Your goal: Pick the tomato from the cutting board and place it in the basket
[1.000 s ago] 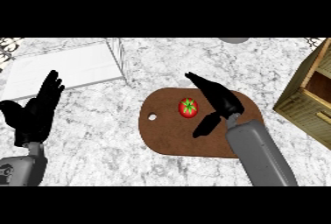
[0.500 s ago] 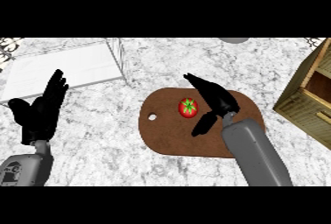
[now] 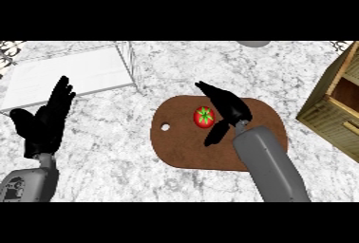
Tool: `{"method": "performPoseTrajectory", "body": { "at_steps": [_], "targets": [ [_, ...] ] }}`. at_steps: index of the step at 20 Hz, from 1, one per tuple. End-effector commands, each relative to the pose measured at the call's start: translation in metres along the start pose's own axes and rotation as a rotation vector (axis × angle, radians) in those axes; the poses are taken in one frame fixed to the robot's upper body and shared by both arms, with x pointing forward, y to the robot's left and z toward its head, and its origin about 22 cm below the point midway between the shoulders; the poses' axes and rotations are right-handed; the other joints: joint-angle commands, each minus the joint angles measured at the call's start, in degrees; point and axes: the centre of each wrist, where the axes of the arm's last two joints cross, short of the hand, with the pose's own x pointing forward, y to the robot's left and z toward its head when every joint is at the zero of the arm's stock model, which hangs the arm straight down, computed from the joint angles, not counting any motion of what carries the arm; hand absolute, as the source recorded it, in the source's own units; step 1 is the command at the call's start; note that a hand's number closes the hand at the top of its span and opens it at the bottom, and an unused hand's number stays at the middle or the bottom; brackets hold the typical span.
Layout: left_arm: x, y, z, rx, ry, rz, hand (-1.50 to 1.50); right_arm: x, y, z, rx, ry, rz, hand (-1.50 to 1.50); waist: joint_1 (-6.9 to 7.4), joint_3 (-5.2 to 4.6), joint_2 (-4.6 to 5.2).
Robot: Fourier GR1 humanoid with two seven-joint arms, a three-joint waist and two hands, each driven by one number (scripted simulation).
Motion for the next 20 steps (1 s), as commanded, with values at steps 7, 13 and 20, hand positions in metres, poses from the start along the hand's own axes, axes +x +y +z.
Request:
{"method": "performPoseTrajectory", "body": {
  "at_steps": [7,13,20],
  "targets": [
    [0.006,-0.012,-0.016,0.0,0.008,0.009,0.0,-0.022,0.03,-0.006,0.151,-0.06,0.038,1.5,-0.13,0.04,0.18],
    [0.0,-0.004,0.009,-0.026,-0.002,0.019,0.0,-0.026,0.037,-0.008,0.188,-0.09,0.036,1.5,0.4,0.05,0.1],
    [0.012,0.002,-0.002,-0.005,0.015,0.005,0.0,-0.026,0.049,-0.005,0.172,-0.097,0.025,1.5,0.01,0.05,0.02]
  ]
}}
